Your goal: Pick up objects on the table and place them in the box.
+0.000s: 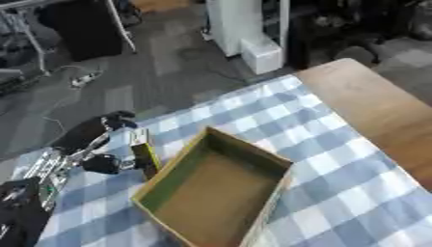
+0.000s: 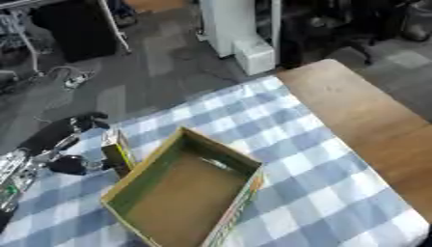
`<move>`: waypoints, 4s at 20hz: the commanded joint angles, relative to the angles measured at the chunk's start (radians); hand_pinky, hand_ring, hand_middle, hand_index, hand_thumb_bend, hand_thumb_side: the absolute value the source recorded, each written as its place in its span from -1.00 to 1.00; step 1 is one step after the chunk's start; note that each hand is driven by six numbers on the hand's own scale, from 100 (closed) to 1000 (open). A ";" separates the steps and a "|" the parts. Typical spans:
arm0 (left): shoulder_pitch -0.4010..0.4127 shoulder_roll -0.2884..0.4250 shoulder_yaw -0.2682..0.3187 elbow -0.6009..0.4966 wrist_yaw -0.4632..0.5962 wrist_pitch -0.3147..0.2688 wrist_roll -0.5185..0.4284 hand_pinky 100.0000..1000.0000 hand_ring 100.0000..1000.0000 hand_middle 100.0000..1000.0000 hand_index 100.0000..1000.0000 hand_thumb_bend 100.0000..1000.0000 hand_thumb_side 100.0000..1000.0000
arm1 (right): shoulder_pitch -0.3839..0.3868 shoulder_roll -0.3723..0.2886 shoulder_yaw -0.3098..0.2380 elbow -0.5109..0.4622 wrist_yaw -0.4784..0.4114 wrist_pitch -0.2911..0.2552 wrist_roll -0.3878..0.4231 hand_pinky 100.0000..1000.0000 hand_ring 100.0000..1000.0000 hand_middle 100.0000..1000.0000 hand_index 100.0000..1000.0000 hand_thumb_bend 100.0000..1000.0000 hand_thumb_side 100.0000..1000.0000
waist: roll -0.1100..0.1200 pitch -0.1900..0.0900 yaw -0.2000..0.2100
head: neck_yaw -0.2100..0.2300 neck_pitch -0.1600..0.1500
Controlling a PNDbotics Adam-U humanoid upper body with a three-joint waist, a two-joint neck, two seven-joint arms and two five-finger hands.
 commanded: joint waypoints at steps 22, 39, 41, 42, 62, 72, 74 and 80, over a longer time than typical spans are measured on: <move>-0.047 0.046 0.052 0.060 -0.057 0.007 0.046 0.63 0.49 0.72 0.60 0.23 0.71 | -0.064 -0.016 -0.001 -0.013 -0.013 0.041 -0.006 -0.24 -0.32 -0.27 0.18 -1.00 1.00 | 0.003 0.013 -0.010 | 0.022 -0.022; -0.060 0.062 0.075 0.103 -0.030 0.048 0.053 0.63 0.47 0.72 0.63 0.33 0.70 | -0.101 -0.008 0.005 -0.013 -0.026 0.074 -0.016 -0.23 -0.32 -0.27 0.19 -1.00 1.00 | 0.011 0.023 -0.033 | 0.096 -0.042; -0.060 0.062 0.076 0.104 -0.032 0.048 0.053 0.64 0.48 0.72 0.63 0.36 0.69 | -0.104 -0.006 0.007 -0.013 -0.027 0.081 -0.016 -0.23 -0.32 -0.27 0.20 -1.00 1.00 | 0.012 0.025 -0.035 | 0.105 -0.044; -0.061 0.064 0.077 0.105 -0.034 0.049 0.053 0.64 0.48 0.72 0.63 0.37 0.69 | -0.107 -0.005 0.008 -0.013 -0.027 0.086 -0.016 -0.23 -0.32 -0.27 0.20 -1.00 1.00 | 0.013 0.026 -0.037 | 0.111 -0.045; -0.072 0.090 0.084 0.109 -0.028 0.050 0.056 0.67 0.50 0.73 0.63 0.36 0.71 | -0.178 0.000 0.026 -0.013 -0.049 0.156 -0.022 -0.23 -0.32 -0.27 0.22 -1.00 1.00 | 0.051 0.044 -0.075 | 0.139 -0.079; -0.059 0.080 0.077 0.129 -0.029 0.005 -0.008 0.76 0.55 0.75 0.64 0.40 0.72 | -0.195 0.006 0.024 -0.013 -0.054 0.185 -0.028 -0.22 -0.32 -0.27 0.23 -1.00 1.00 | 0.056 0.047 -0.091 | 0.117 -0.087; -0.058 0.080 0.080 0.134 -0.021 -0.008 -0.034 0.71 0.54 0.74 0.66 0.45 0.66 | -0.196 0.006 0.023 -0.013 -0.056 0.188 -0.030 -0.22 -0.32 -0.27 0.23 -1.00 1.00 | 0.056 0.046 -0.091 | 0.115 -0.089; -0.055 0.080 0.085 0.140 0.008 -0.004 -0.093 0.23 0.23 0.57 0.57 0.46 0.58 | -0.199 0.005 0.024 -0.013 -0.064 0.194 -0.028 -0.22 -0.32 -0.28 0.23 -1.00 1.00 | 0.056 0.046 -0.092 | 0.115 -0.090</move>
